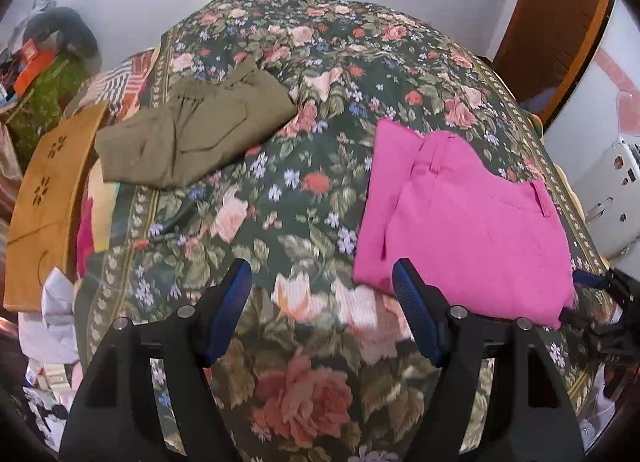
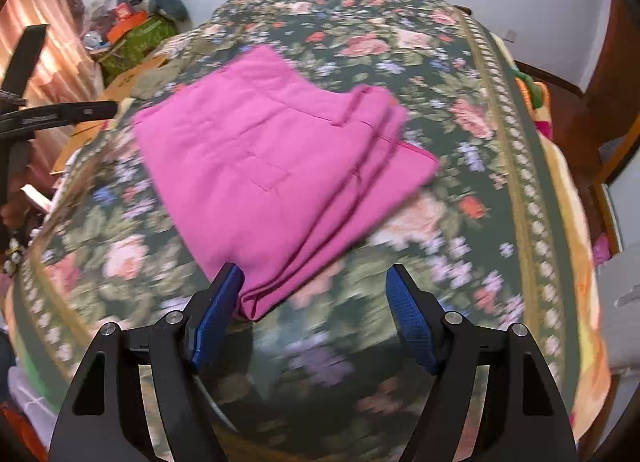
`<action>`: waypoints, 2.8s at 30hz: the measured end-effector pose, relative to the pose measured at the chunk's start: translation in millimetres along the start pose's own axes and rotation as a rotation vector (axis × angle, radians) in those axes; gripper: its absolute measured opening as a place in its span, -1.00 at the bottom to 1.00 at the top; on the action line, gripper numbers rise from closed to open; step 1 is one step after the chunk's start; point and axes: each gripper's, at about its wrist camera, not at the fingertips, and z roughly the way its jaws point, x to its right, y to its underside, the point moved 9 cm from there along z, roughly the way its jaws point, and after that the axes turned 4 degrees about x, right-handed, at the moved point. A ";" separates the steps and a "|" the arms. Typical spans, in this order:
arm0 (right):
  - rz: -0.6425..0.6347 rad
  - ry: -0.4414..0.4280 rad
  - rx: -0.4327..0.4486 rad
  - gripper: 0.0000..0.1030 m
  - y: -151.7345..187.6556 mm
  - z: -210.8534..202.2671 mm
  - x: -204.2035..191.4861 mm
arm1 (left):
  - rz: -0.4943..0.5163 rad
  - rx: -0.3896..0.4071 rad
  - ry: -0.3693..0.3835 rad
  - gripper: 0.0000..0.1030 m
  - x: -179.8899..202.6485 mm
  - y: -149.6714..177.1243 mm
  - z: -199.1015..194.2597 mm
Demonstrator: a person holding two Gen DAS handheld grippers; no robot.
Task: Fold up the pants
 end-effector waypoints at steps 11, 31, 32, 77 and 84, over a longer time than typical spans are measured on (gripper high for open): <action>0.070 0.112 0.048 0.03 -47.1 -0.2 71.4 | 0.112 0.030 0.018 0.43 41.0 -32.4 25.1; 0.023 0.011 0.124 -0.57 -123.3 67.6 59.9 | 0.203 -0.026 0.072 -0.55 98.9 -64.6 112.3; 0.018 0.014 0.125 -0.57 -122.4 68.5 60.7 | 0.196 -0.030 0.074 -0.54 97.9 -64.3 114.9; 0.256 -0.152 0.093 -0.45 -83.4 56.8 62.4 | -0.058 -0.168 0.272 -0.42 89.2 -33.1 107.3; 0.199 -0.112 0.139 -0.81 -98.5 44.6 52.2 | -0.003 -0.103 0.204 -0.62 94.5 -39.2 92.5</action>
